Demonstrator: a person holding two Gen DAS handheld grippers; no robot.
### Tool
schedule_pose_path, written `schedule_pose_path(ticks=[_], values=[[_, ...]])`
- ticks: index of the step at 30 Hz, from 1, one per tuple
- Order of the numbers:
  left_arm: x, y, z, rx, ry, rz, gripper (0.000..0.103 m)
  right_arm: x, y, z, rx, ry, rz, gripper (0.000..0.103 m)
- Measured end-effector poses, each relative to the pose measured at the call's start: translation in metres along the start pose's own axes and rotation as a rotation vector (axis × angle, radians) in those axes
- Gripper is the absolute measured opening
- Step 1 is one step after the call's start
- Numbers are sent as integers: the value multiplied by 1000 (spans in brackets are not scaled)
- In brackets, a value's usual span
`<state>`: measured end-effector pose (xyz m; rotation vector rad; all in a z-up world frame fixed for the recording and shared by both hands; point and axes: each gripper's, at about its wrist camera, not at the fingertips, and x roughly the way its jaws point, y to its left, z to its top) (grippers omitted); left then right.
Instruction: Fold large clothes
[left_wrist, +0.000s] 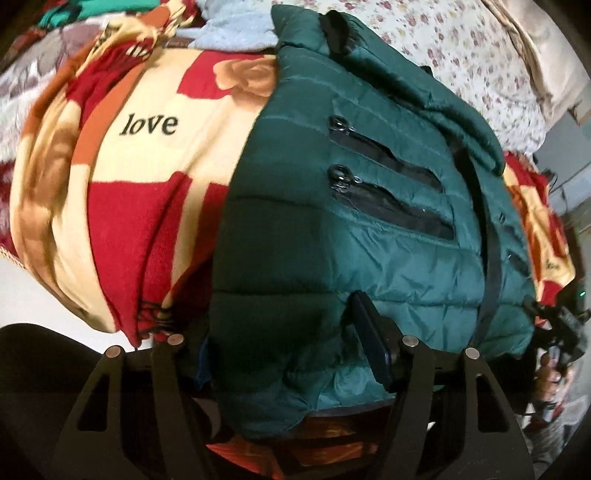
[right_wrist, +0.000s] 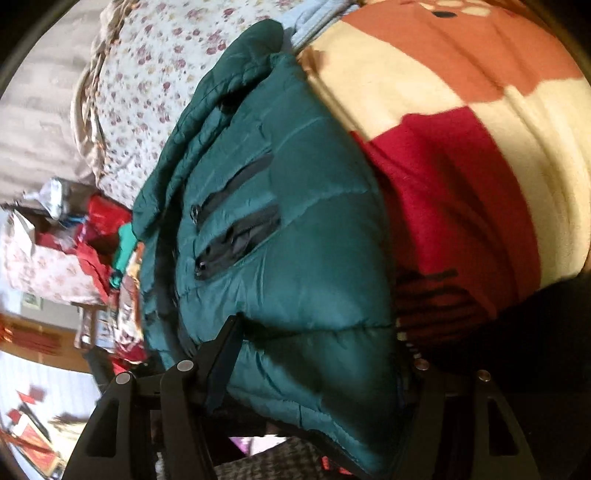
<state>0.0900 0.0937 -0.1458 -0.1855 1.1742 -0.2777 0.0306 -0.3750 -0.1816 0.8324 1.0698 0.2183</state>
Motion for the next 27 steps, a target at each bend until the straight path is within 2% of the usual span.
schedule_pose_path(ticks=[2, 4, 8, 9, 10, 13, 19, 27], values=[[2, -2, -1, 2, -7, 12, 66, -1, 0, -1, -6, 6, -4, 66], [3, -1, -1, -4, -7, 11, 66, 0, 3, -4, -34, 25, -22, 61], [2, 0, -2, 5, -3, 25, 65, -3, 13, -11, -111, 54, -68, 45], [2, -1, -2, 11, -4, 32, 60, -4, 15, -13, -123, 59, -62, 42], [1, -3, -3, 21, -7, 44, 54, -5, 16, -15, -130, 61, -55, 41], [-2, -9, -3, 43, -26, 87, 50, -5, 12, -18, -128, 67, -43, 41], [-2, -24, -9, 120, -79, 194, 50, 8, 6, -18, -83, 94, -23, 41], [1, -24, -9, 133, -88, 213, 50, 10, 0, -22, -59, 103, -22, 42]])
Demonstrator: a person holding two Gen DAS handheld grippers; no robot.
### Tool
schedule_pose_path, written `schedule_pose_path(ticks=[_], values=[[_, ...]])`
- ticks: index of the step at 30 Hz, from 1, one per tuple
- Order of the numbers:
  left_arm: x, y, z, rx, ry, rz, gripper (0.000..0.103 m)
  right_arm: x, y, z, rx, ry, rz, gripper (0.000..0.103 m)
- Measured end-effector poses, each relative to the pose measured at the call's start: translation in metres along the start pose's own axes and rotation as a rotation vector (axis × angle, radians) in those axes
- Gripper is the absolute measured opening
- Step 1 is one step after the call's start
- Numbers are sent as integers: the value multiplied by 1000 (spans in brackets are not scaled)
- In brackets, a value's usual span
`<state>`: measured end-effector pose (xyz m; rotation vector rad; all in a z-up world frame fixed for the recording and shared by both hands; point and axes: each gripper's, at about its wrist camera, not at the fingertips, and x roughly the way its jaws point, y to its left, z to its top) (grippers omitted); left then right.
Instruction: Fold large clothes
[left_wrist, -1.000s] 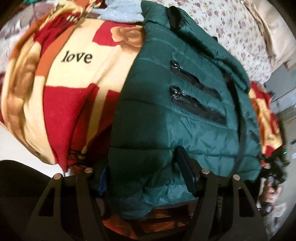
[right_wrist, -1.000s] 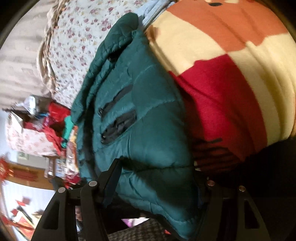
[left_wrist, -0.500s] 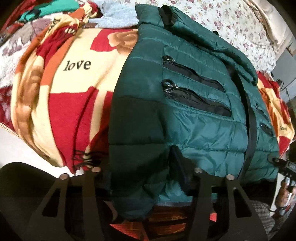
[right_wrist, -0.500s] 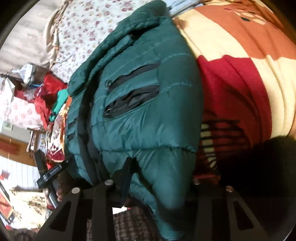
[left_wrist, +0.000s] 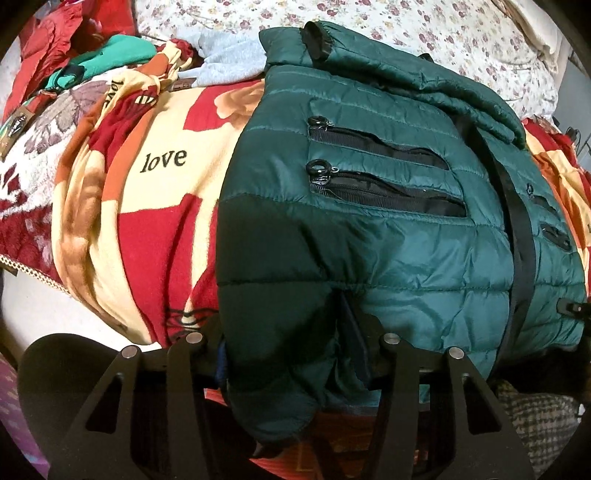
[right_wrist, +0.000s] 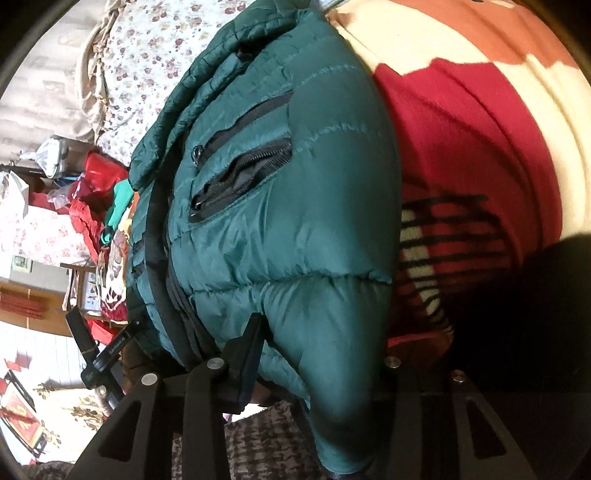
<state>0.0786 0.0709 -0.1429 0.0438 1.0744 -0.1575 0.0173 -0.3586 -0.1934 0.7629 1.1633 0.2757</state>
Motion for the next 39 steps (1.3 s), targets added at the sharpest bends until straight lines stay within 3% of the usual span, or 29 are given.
schedule_pose_path(ticks=[10, 11, 15, 19, 24, 39], values=[[-3, -6, -5, 31, -1, 31, 52, 2, 2, -2, 30, -22, -13, 42], [-3, -7, -6, 34, -2, 37, 50, 2, 2, -2, 37, -24, -13, 42], [-9, -7, -7, 34, -17, 63, 24, 0, 7, -4, 24, -31, -48, 40], [-20, -4, -7, 13, -40, 54, 15, -6, 20, -6, -44, -41, -101, 31], [-42, -9, -5, 11, -91, 69, 14, -18, 36, -8, -109, -63, -122, 20], [-97, -32, -3, 74, -238, 144, 12, -48, 53, -10, -125, -126, -33, 15]])
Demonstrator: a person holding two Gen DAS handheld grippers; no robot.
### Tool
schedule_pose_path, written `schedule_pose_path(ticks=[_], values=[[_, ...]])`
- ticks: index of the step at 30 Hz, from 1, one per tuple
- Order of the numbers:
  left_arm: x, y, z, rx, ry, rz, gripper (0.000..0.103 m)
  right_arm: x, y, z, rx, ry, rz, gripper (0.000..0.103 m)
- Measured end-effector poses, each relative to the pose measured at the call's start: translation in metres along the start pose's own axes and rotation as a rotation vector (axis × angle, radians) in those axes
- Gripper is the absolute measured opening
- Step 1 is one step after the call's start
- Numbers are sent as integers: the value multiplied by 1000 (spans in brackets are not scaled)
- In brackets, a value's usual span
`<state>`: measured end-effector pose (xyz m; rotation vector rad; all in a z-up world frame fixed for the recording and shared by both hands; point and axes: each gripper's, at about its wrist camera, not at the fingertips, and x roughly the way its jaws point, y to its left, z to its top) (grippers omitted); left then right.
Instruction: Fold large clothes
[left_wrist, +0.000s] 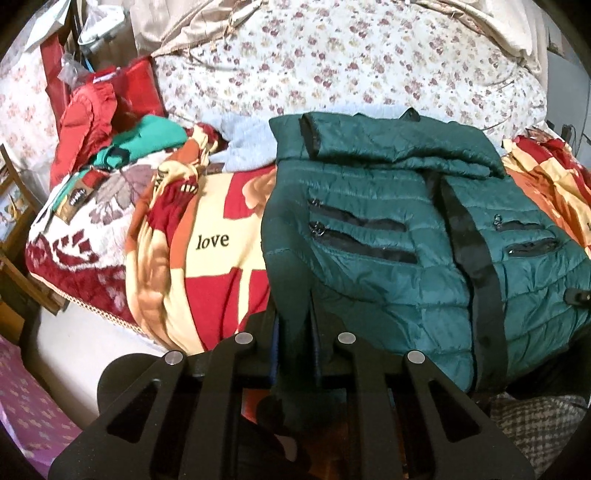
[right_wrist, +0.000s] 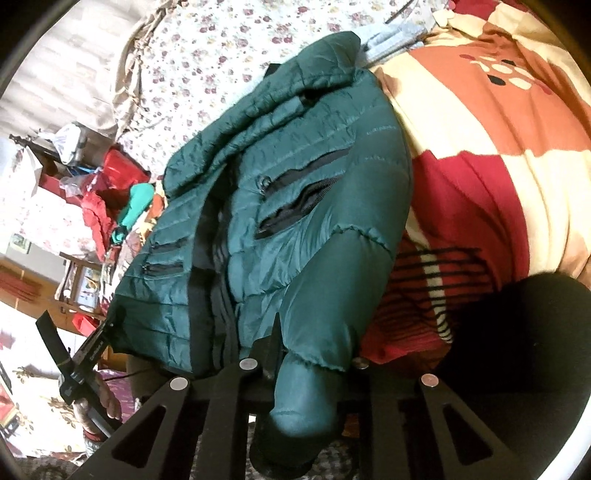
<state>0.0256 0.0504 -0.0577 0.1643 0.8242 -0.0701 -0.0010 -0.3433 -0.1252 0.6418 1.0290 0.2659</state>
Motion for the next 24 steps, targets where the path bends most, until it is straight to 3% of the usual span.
schedule_pose_path(ticks=[12, 24], values=[[-17, 4, 6, -16, -32, 5, 10, -11, 11, 0, -24, -21, 22, 15], [-11, 8, 16, -18, -30, 16, 10, -18, 25, 23, -61, -58, 26, 14]])
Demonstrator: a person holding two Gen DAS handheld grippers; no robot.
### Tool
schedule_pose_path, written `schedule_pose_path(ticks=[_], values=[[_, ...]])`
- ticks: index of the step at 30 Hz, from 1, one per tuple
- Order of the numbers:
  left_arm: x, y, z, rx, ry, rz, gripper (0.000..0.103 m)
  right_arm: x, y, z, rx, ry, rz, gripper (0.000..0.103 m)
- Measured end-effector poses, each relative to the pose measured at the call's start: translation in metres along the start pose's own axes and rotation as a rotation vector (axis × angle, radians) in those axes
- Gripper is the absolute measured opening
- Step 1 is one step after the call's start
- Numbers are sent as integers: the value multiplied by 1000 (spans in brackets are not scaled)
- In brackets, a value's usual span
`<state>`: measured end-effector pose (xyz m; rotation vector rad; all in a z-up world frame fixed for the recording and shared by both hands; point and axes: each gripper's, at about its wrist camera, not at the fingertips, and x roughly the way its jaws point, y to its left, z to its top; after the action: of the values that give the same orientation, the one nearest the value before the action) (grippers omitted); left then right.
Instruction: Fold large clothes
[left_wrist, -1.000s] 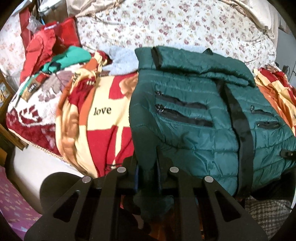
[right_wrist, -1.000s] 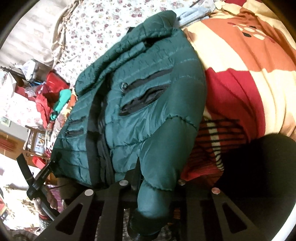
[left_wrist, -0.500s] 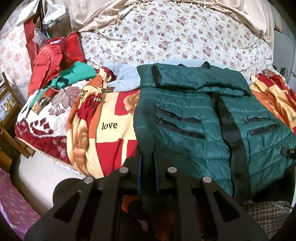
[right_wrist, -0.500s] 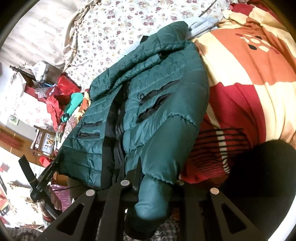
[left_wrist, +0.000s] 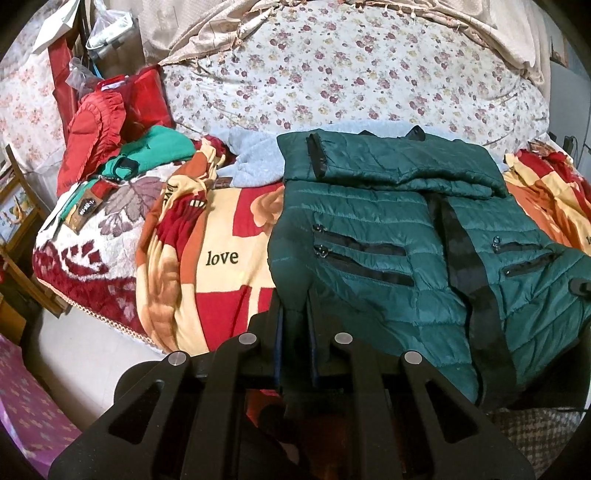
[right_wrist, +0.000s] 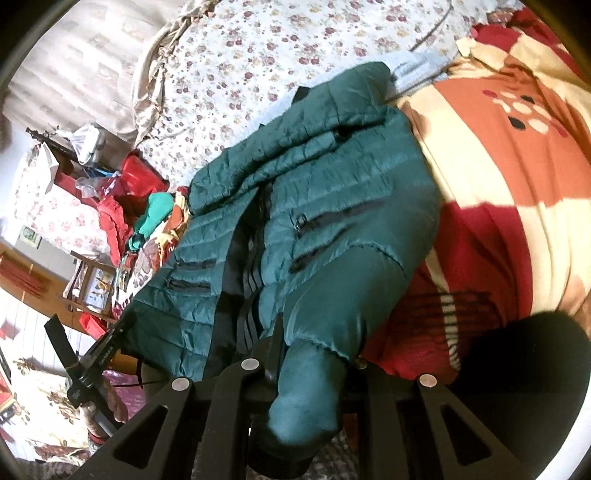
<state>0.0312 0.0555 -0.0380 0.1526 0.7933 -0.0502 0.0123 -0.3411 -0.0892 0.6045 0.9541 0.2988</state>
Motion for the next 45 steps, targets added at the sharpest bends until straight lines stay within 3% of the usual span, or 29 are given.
schedule_pose_path(ticks=[13, 29, 38, 45], values=[[21, 9, 40, -48, 13, -19, 10, 8, 11, 40, -24, -40, -10, 14], [39, 9, 84, -42, -20, 16, 10, 20, 19, 89, -46, -66, -47, 14], [40, 14, 111, -37, -97, 101, 9, 31, 26, 109, -61, -64, -66, 14], [47, 24, 109, -73, -45, 58, 10, 48, 27, 115, -54, -51, -85, 14]])
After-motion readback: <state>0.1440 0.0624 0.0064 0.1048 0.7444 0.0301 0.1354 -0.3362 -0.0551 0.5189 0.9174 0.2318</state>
